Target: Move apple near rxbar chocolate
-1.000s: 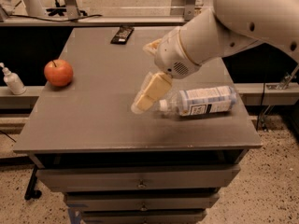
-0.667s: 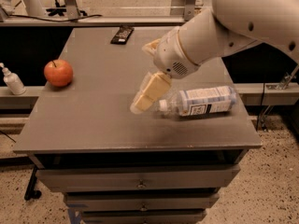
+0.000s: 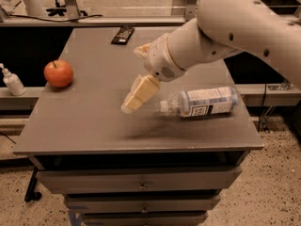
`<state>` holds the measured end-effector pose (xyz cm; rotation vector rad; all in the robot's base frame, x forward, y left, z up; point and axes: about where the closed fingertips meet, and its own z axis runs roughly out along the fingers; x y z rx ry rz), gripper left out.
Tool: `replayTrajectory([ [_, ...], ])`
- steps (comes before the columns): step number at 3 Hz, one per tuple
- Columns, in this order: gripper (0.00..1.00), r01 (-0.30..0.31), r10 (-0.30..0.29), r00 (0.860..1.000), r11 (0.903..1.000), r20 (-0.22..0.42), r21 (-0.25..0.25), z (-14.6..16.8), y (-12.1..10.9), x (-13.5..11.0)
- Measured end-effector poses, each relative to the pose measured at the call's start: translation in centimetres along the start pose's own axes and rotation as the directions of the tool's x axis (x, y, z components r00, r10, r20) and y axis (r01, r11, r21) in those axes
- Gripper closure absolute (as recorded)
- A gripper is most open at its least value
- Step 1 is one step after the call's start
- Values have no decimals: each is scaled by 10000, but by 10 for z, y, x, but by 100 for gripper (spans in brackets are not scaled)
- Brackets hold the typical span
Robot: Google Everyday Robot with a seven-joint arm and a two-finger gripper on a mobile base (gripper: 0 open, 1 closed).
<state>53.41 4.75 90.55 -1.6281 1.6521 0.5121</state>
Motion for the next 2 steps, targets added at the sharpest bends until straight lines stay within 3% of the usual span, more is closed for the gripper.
replayTrajectory([
  [2,0,212,-219,9975,9997,677,104,51,-23,-7],
])
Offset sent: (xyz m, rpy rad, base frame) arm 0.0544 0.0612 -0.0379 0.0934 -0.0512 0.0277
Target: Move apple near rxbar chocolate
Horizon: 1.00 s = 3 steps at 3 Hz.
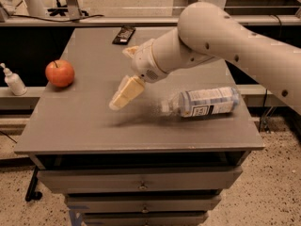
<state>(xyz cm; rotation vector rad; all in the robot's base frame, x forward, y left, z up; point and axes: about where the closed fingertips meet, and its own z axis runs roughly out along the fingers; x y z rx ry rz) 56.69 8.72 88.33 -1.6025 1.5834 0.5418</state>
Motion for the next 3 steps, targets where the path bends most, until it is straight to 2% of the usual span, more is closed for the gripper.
replayTrajectory([
  [1,0,232,-230,9990,9997,380,-30,32,-12,-5],
  [2,0,75,-74,9959,10000,898,-11,61,-29,-13],
  [3,0,-330,314,9870,9994,1577,79,89,-48,-25],
])
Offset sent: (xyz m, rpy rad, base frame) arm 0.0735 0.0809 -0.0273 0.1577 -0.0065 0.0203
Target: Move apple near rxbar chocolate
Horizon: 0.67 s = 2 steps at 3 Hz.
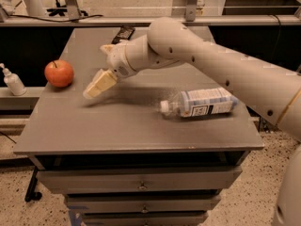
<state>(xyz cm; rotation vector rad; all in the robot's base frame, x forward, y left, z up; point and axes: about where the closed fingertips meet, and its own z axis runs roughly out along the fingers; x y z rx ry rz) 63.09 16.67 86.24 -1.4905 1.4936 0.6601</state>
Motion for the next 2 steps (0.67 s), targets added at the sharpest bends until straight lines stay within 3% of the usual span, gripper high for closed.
replayTrajectory([
  [1,0,-488,478,9960,9987,749,121,25,-14,-11],
  [2,0,-1293,1276,9818,9916,1409,33,46,-18,-16],
])
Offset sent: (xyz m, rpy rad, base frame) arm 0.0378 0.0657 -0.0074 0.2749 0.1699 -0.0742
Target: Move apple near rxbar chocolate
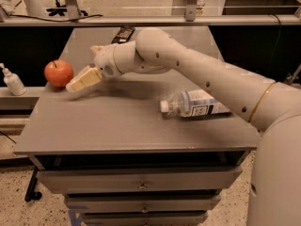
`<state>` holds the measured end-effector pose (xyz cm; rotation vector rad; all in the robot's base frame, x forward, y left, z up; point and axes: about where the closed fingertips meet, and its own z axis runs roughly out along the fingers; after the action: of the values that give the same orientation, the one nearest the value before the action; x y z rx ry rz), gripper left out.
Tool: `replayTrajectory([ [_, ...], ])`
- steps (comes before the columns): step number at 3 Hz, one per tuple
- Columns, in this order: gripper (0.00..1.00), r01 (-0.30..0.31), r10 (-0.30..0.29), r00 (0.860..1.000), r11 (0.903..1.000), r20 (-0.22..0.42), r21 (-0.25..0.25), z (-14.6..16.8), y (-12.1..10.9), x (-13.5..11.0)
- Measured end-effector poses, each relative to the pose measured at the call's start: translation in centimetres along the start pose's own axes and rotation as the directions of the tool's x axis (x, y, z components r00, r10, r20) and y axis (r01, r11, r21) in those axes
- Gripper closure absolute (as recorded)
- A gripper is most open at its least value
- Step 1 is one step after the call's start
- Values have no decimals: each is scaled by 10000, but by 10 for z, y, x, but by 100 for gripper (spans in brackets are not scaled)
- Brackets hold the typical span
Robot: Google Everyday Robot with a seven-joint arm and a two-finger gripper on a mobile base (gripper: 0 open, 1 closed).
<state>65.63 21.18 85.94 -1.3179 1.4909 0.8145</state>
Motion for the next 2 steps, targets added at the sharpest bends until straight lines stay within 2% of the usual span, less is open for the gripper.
replayTrajectory([
  [2,0,-1103,1128,9903,9933,807,-350,29,9,-5],
])
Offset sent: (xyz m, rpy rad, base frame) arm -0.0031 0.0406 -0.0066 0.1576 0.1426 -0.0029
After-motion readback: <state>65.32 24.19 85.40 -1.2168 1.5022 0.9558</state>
